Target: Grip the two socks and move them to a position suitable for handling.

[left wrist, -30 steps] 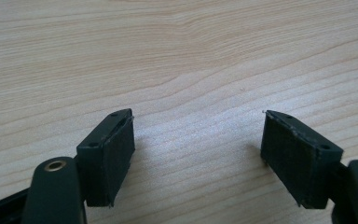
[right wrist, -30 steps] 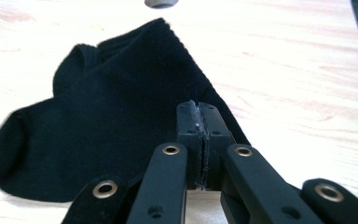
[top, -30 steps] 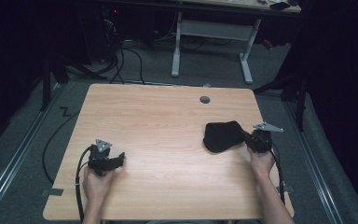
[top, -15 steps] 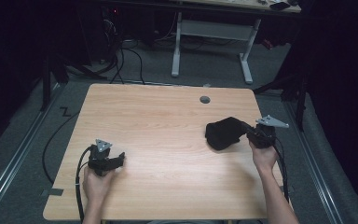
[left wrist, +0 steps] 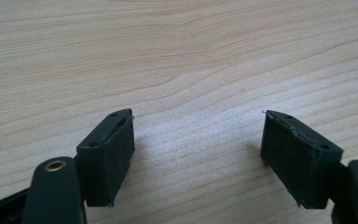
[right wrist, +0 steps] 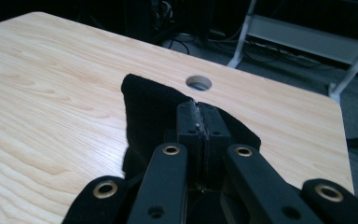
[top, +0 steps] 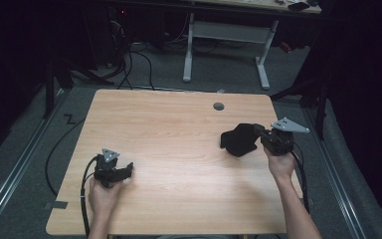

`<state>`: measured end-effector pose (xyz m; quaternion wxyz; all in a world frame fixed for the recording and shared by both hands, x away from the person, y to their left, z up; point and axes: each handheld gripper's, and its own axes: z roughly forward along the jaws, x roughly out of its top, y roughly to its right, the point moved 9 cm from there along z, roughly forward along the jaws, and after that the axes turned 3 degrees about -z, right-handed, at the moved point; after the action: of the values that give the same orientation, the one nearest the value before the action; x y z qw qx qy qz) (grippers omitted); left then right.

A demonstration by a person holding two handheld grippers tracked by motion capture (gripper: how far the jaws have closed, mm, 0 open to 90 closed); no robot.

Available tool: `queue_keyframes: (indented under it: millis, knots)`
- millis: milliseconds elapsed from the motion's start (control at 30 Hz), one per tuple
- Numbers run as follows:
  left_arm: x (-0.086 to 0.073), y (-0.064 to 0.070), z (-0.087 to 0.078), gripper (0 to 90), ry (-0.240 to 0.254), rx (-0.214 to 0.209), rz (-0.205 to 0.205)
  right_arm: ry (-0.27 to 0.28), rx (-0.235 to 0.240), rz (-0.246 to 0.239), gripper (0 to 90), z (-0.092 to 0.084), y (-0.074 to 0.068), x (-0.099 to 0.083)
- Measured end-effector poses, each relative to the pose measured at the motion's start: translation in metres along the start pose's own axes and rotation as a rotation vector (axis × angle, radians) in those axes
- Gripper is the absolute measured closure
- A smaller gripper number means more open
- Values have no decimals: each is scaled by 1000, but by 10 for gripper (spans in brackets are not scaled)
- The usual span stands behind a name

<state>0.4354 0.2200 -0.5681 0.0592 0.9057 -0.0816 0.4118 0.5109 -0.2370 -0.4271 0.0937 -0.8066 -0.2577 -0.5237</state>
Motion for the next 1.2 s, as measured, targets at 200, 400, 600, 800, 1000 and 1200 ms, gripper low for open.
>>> queue_keyframes:
  millis: [200, 400, 600, 800, 1000, 1200]
  knots:
    - [0, 0, 0, 261, 0, 0, -1, 20, 32, -40, 892, -8, -20, 14]
    - [0, 0, 0, 261, 0, 0, 0, 14, 62, -61, 892, -7, -36, 17]
    - [0, 0, 0, 261, 0, 0, 0, 15, 101, -70, 892, -6, -53, 19]
    - [0, 0, 0, 261, 0, 2, -3, 27, 142, -79, 892, -10, -73, 26]
    - [0, 0, 0, 264, -1, 4, -4, 15, 186, -103, 892, -9, -99, 28]
    - [0, 0, 0, 264, -1, 5, -4, -14, 241, -114, 892, 4, -129, 23]
